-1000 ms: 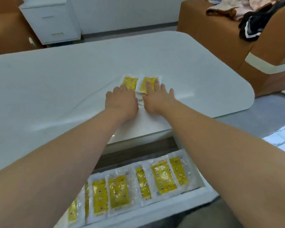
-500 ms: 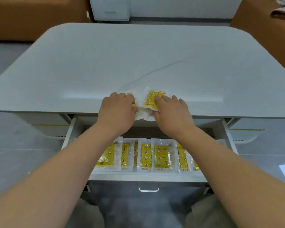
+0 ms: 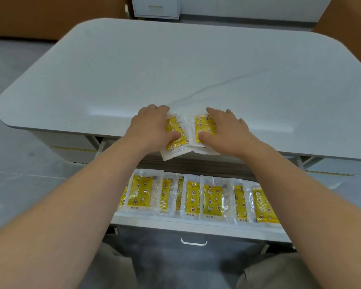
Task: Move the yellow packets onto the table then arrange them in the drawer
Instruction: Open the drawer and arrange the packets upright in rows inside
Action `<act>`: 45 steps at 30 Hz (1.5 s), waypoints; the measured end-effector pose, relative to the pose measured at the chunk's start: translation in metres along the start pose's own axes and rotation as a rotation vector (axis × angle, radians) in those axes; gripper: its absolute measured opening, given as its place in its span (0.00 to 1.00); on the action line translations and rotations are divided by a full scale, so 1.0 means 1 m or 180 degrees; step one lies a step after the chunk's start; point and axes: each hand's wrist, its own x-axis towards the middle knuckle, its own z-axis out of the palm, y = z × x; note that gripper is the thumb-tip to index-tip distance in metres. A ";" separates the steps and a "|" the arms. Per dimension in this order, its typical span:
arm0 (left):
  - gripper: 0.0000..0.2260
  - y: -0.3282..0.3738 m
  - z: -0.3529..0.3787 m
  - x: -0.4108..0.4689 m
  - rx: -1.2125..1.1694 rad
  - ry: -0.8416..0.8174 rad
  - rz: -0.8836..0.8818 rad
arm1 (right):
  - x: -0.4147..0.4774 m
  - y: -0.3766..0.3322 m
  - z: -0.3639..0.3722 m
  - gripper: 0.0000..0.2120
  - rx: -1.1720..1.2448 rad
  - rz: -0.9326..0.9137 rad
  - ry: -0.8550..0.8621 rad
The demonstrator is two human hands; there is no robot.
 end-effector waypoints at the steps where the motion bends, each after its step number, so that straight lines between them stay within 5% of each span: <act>1: 0.36 0.000 0.000 0.000 -0.0055 0.0024 -0.0023 | 0.003 -0.001 -0.002 0.39 0.0004 0.0013 0.0035; 4: 0.32 0.000 -0.002 0.000 -0.0438 -0.0027 -0.0169 | 0.007 -0.005 -0.008 0.42 0.0122 0.0063 0.0222; 8: 0.15 -0.002 -0.013 -0.004 -0.0655 -0.0110 -0.0140 | 0.004 -0.015 -0.012 0.41 0.0499 0.0021 0.0764; 15: 0.10 -0.019 -0.041 -0.027 -0.0437 -0.0802 -0.0064 | -0.015 -0.055 -0.024 0.18 0.1373 -0.0160 0.1146; 19: 0.10 -0.035 -0.045 -0.037 0.0194 -0.1437 -0.0105 | -0.035 -0.079 -0.016 0.14 0.1867 -0.0370 0.0850; 27: 0.13 -0.077 -0.022 -0.032 0.1192 -0.2158 -0.0170 | -0.058 -0.093 0.026 0.16 0.1269 -0.0811 0.0143; 32: 0.08 -0.097 -0.005 -0.025 0.0978 -0.2321 -0.0248 | -0.057 -0.084 0.052 0.20 0.0862 -0.0667 -0.0459; 38: 0.25 -0.096 0.019 -0.022 0.1203 -0.2182 -0.0475 | -0.046 -0.072 0.075 0.22 0.0833 -0.0396 -0.0935; 45: 0.31 -0.095 0.023 -0.019 0.1390 -0.2152 -0.0692 | -0.039 -0.062 0.089 0.21 0.0424 -0.0540 -0.0944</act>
